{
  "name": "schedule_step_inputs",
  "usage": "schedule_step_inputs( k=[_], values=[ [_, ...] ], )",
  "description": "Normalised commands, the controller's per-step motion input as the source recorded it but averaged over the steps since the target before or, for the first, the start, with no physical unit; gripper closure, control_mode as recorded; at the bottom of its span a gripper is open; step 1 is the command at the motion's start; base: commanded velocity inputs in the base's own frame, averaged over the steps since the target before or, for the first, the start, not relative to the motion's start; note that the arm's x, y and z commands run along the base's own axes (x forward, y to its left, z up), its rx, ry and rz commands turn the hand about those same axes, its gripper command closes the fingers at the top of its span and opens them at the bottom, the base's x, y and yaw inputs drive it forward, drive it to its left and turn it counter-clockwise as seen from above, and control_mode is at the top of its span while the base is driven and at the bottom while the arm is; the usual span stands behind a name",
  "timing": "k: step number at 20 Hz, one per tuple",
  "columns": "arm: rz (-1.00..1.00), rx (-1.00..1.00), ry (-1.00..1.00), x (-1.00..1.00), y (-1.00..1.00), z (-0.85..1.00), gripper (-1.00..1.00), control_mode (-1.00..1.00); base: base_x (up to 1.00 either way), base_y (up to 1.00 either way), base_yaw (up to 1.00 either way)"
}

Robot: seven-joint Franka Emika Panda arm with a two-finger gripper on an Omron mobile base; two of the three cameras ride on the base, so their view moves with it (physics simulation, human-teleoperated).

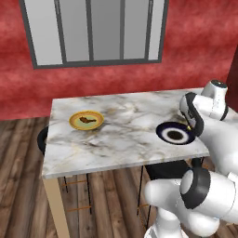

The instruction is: Transport the chicken drumstick and lemon wedge to the fridge. Place the chicken drumstick on the rack containing meat and place the lemon wedge on the rack containing the vegetable, ensuring meats and vegetables are on different racks.

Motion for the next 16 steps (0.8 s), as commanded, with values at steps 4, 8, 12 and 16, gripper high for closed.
schedule_step_inputs(
  k=[4, 8, 12, 16],
  values=[
    [0.0, -0.05, -0.05, -0.54, 0.35, 0.6, 1.0, -1.0, 0.0, 0.0, 0.0],
    [0.0, -0.01, 0.0, -0.59, 0.04, 0.63, 1.0, -1.0, 0.0, 0.0, 0.0],
    [0.04, 0.0, 0.0, -0.63, 0.01, 0.58, 1.0, -1.0, 0.0, 0.0, 0.0],
    [0.07, 0.0, -0.02, -0.62, 0.09, 0.41, 1.0, -1.0, 0.0, 0.0, 0.0]
  ],
)
